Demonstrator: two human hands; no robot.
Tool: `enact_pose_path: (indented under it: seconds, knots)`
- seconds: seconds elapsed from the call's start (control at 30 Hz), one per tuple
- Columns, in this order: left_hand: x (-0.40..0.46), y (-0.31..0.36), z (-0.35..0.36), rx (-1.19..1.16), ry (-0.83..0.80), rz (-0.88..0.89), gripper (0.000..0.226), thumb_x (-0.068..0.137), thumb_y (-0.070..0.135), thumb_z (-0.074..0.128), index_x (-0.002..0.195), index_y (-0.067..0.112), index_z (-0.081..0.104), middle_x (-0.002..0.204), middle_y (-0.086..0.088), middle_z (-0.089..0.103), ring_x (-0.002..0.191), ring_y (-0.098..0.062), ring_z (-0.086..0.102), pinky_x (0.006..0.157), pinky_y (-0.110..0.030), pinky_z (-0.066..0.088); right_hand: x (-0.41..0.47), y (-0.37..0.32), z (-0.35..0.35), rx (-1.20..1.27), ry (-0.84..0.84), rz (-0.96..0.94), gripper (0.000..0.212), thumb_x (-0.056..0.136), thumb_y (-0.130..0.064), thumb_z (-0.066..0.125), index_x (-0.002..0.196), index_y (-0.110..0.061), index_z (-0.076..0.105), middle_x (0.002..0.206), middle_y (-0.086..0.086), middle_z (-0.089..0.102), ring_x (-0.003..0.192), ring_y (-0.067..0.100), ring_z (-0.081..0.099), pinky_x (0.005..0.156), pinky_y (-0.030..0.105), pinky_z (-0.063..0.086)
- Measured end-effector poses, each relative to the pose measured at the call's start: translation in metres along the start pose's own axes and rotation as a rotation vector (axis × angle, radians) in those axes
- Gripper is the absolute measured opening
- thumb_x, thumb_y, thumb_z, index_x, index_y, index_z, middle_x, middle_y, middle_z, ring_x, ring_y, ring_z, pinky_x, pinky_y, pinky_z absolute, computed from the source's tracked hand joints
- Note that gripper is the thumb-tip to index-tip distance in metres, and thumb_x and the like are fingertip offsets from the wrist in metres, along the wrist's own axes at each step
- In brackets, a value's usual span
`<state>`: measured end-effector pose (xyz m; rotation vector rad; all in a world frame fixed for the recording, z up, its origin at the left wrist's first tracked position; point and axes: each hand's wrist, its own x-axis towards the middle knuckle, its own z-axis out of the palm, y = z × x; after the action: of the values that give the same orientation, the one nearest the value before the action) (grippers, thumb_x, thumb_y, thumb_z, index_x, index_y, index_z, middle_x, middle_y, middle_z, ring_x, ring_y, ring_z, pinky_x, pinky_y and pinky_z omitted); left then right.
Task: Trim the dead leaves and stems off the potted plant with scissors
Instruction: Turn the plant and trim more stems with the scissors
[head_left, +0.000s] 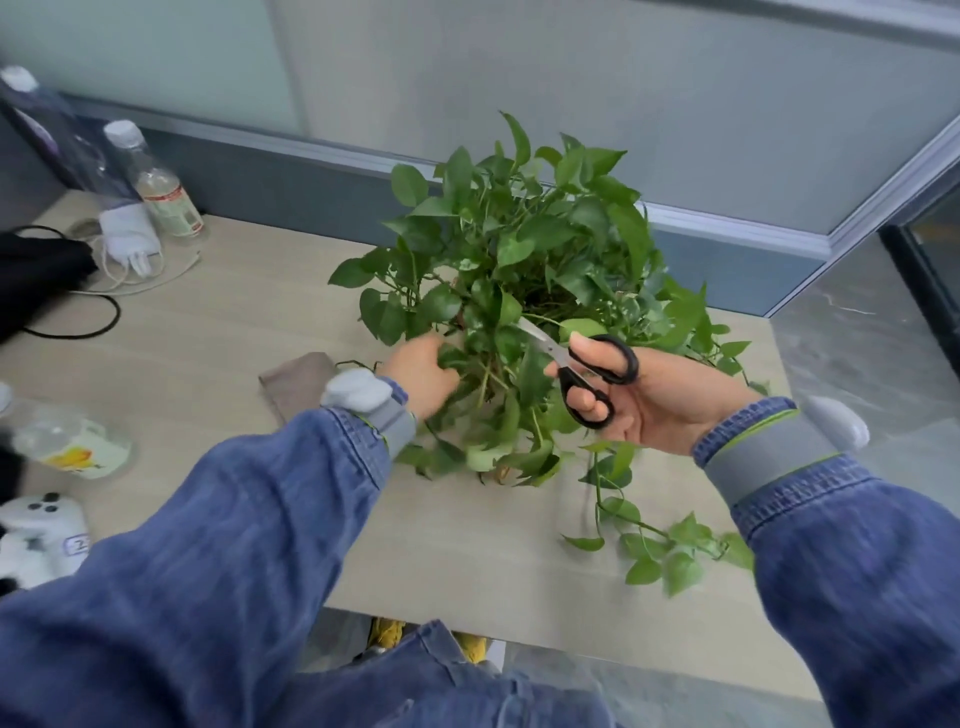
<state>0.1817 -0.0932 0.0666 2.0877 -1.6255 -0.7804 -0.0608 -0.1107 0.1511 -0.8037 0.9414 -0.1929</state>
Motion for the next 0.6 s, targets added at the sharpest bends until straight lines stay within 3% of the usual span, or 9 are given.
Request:
enact_pose_path:
  seconds: [0.17,0.33,0.4,0.5,0.6]
  knots:
    - [0.028,-0.002,-0.042,0.112,0.124,0.021,0.032,0.083,0.019,0.054,0.114,0.017,0.062,0.110,-0.013,0.065,0.096,-0.034,0.060,0.070,-0.028,0.039,-0.003,0.004,0.002,-0.070,0.014,-0.035,0.049,0.089,-0.044,0.061,0.121,-0.007,0.055,0.069,0.003,0.054,0.055,0.010,0.049,0.038,0.015,0.032]
    - [0.039,-0.006,-0.057,0.089,0.111,0.033,0.034,0.089,0.026,0.061,0.118,0.009,0.063,0.116,-0.014,0.065,0.105,-0.033,0.059,0.082,-0.031,0.043,0.000,0.004,0.014,-0.203,-0.026,-0.024,0.045,0.090,-0.041,0.063,0.115,-0.004,0.057,0.068,0.006,0.055,0.054,0.013,0.049,0.037,0.017,0.034]
    - [0.039,-0.008,-0.059,0.097,0.107,0.040,0.034,0.089,0.028,0.062,0.117,0.009,0.064,0.114,-0.013,0.066,0.103,-0.033,0.060,0.080,-0.031,0.042,0.002,0.004,0.017,-0.223,-0.022,-0.019,0.043,0.090,-0.039,0.064,0.113,-0.004,0.056,0.067,0.007,0.056,0.053,0.013,0.049,0.037,0.016,0.035]
    - [0.031,-0.009,-0.058,0.108,0.096,0.037,0.033,0.088,0.026,0.062,0.117,0.012,0.063,0.113,-0.011,0.067,0.100,-0.031,0.061,0.080,-0.030,0.044,0.001,0.003,0.017,-0.176,-0.031,-0.061,0.044,0.090,-0.039,0.063,0.115,-0.004,0.056,0.067,0.006,0.055,0.052,0.012,0.049,0.037,0.016,0.034]
    - [0.008,-0.002,-0.051,0.107,0.124,0.119,0.035,0.087,0.020,0.060,0.121,0.017,0.059,0.119,-0.006,0.061,0.107,-0.026,0.058,0.091,-0.035,0.047,-0.002,0.003,0.011,-0.091,-0.037,-0.120,0.047,0.090,-0.041,0.061,0.119,-0.005,0.057,0.067,0.005,0.053,0.053,0.011,0.048,0.038,0.016,0.032]
